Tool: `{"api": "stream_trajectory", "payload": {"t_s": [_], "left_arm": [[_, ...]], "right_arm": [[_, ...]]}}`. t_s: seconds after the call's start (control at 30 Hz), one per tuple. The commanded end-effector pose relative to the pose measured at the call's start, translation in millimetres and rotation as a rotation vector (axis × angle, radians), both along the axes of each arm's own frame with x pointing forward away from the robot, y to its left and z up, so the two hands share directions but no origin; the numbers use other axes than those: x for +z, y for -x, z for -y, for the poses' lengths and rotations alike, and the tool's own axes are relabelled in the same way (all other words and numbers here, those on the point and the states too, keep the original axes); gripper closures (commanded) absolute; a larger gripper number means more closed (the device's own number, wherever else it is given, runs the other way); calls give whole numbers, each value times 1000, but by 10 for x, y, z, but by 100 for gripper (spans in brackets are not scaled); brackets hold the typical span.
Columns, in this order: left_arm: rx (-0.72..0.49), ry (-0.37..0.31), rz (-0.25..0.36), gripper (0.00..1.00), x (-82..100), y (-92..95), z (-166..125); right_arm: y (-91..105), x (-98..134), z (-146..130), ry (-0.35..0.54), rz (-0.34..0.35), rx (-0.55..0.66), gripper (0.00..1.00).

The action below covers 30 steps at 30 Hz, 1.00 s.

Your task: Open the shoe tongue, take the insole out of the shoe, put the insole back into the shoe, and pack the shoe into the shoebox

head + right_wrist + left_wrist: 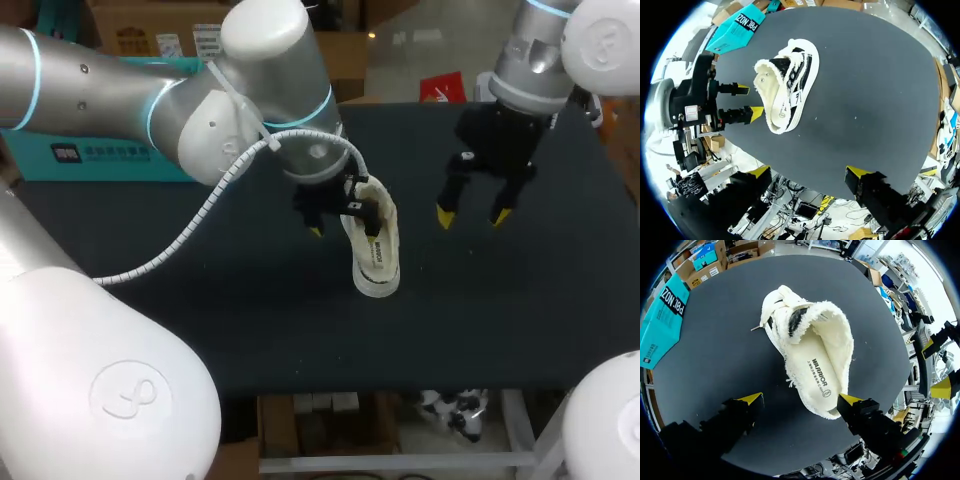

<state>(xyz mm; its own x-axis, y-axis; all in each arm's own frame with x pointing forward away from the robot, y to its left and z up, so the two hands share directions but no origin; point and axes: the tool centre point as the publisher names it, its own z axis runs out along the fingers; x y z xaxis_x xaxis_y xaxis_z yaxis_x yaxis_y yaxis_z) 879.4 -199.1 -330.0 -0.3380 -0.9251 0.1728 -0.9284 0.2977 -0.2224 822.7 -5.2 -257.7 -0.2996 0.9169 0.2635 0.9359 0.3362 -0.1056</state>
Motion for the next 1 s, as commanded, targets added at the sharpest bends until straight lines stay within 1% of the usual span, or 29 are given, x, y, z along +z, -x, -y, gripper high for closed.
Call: {"api": "stream_trajectory", "payload": {"t_s": [0.03, 0.07, 0.1, 0.13, 0.17, 0.2, 0.27, 0.3, 0.33, 0.37, 0.4, 0.43, 0.53, 0.57, 0.6, 0.83, 0.87, 0.9, 0.93, 1.0], "left_arm": [[44, -11, -18, 0, -96, -161, 88], [63, -13, -15, 0, -106, -190, 93], [73, -5, -21, 3, -118, -211, 98], [85, 5, -24, 13, -129, -229, 99], [97, 9, -24, 19, -142, -236, 94], [106, 17, -30, 23, -158, -252, 90], [126, 23, -34, 37, -190, -285, 93], [127, 27, -39, 43, -202, -294, 100], [136, 28, -37, 50, -208, -297, 105], [138, 32, -38, 57, -221, -303, 119], [139, 33, -39, 60, -226, -305, 127], [150, 28, -36, 62, -235, -312, 144], [162, 17, -34, 78, -242, -324, 173], [161, 17, -34, 96, -241, -327, 177], [163, 18, -34, 100, -232, -333, 182], [188, -6, -30, 100, -173, -373, 151], [189, -7, -31, 93, -173, -385, 149], [193, -8, -33, 71, -174, -398, 149], [195, -8, -35, 62, -176, -415, 151], [202, -9, -40, 71, -184, -452, 155]], "right_arm": [[-22, 7, -12, 4, -6, 2, 0], [-12, -10, 38, 2, 33, 75, 0], [-12, -25, 86, 7, 37, 80, 0], [-8, -34, 126, 38, 58, 120, 0], [8, -40, 168, 42, 84, 170, 0], [15, -43, 217, 42, 87, 163, 0], [57, -53, 303, 60, 156, 265, 0], [68, -55, 354, 72, 163, 277, 0], [74, -58, 378, 87, 185, 308, 0], [95, -63, 418, 101, 224, 369, 0], [101, -62, 446, 117, 241, 393, 0], [110, -63, 477, 126, 274, 437, 0], [113, -75, 589, 138, 354, 554, 0], [105, -81, 625, 137, 362, 578, 0], [73, -84, 667, 117, 342, 585, 0], [73, -84, 667, 117, 342, 585, 0], [73, -84, 667, 117, 342, 585, 0], [73, -84, 667, 117, 342, 585, 0], [73, -84, 667, 117, 342, 585, 0], [73, -84, 667, 117, 342, 585, 0]]}}
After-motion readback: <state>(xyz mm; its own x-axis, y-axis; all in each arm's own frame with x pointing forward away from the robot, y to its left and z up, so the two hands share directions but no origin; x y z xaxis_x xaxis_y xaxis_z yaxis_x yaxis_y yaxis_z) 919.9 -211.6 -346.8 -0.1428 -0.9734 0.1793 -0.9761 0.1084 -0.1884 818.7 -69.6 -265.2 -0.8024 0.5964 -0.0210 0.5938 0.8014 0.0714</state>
